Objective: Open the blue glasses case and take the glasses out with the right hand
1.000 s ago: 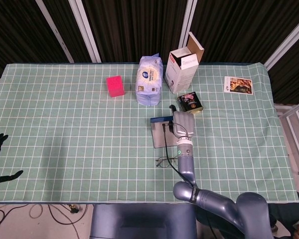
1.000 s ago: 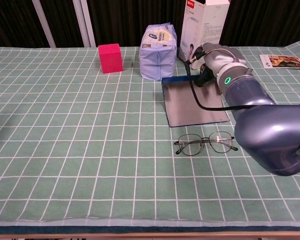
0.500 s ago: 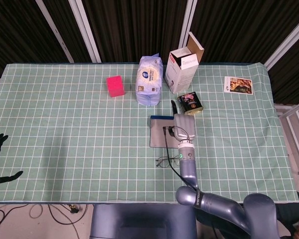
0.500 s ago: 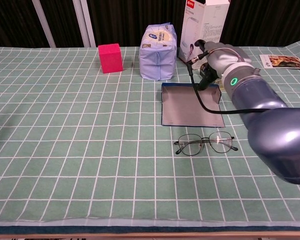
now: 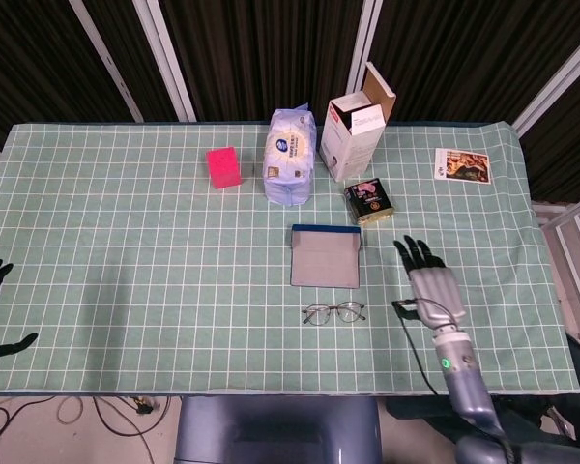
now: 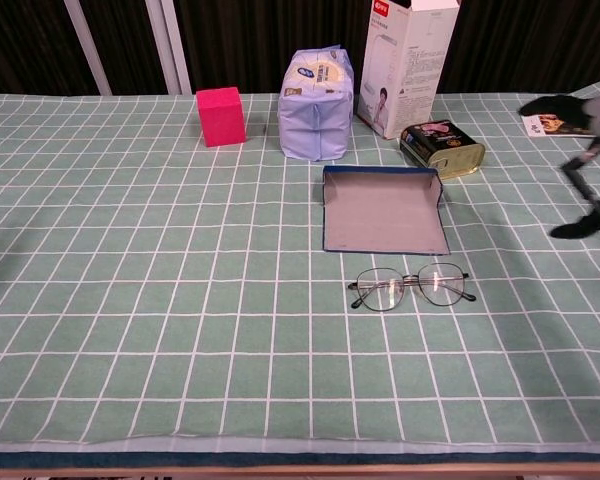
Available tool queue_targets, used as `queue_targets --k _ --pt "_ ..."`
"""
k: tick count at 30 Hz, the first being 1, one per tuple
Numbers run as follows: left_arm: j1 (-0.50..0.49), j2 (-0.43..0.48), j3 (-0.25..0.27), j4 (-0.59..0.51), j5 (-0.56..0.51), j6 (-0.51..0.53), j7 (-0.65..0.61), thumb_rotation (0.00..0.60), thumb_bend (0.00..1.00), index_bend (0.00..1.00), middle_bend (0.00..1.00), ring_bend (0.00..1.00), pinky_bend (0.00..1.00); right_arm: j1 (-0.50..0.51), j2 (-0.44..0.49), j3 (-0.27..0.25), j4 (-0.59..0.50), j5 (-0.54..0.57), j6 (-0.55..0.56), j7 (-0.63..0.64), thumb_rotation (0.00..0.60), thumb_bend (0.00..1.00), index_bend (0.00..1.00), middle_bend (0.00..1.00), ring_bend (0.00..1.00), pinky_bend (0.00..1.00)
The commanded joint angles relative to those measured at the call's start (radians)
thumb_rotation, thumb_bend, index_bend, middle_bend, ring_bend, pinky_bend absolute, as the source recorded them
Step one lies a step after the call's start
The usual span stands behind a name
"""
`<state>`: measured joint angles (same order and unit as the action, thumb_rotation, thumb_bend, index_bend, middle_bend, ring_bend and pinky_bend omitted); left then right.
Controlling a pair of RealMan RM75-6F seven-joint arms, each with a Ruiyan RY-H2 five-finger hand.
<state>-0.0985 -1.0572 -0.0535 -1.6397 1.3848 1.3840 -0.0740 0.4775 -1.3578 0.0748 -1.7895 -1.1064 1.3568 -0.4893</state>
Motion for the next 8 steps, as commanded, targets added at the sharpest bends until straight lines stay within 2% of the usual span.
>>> queue_targets --k 1,5,8 --pt "0.003 -0.007 0.003 0.008 0.009 0.013 0.026 0.600 0.00 0.00 0.00 0.00 0.00 -0.116 0.108 -0.108 -0.023 -0.127 0.077 0.117 0.600 0.07 0.00 0.00 0.00 0.25" --pt "0.007 -0.019 0.005 0.021 0.026 0.034 0.048 0.600 0.00 0.00 0.00 0.00 0.00 -0.181 0.152 -0.150 0.001 -0.177 0.114 0.192 0.600 0.07 0.00 0.00 0.00 0.25" --pt "0.009 -0.024 0.004 0.024 0.028 0.041 0.053 0.600 0.00 0.00 0.00 0.00 0.00 -0.216 0.160 -0.161 0.025 -0.212 0.147 0.223 0.600 0.07 0.00 0.00 0.00 0.25"
